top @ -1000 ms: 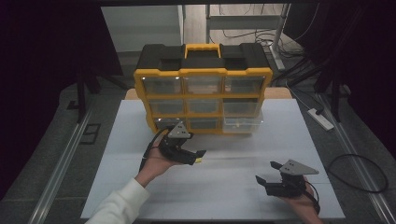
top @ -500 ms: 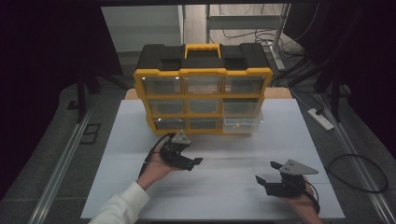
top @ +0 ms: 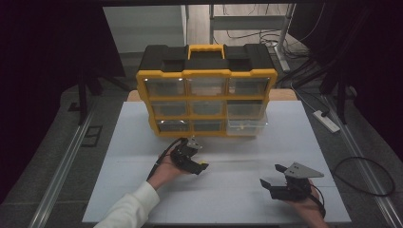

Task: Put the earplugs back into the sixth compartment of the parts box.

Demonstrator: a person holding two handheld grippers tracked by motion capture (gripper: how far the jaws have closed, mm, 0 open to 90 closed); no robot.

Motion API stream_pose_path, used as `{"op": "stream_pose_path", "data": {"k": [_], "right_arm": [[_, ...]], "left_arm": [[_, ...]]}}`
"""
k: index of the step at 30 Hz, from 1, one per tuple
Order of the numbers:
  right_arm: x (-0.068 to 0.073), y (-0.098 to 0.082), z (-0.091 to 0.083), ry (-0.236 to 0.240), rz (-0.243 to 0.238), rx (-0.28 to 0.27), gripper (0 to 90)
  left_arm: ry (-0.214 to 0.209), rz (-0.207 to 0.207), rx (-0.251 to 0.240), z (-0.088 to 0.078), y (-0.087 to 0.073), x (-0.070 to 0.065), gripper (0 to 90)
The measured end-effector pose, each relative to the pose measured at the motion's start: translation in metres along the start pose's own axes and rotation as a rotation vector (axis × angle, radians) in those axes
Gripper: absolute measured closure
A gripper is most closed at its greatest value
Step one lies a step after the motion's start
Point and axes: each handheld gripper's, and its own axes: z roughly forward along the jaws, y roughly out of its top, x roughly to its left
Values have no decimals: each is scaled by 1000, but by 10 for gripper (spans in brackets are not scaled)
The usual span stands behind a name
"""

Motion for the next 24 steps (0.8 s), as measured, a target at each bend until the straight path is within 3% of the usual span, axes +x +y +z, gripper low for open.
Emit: {"op": "stream_pose_path", "data": {"k": [17,21,22,24], "right_arm": [[0,0,0,0,2,0,191],[0,0,0,-1,2,0,191],[0,0,0,-1,1,0,191],[0,0,0,-1,1,0,191]], "left_arm": [[-18,19,51,12,-2,3,479],[-32,32,51,11,-2,2,597],[-41,38,54,11,-2,2,697],[-41,37,51,11,-2,1,782]]}}
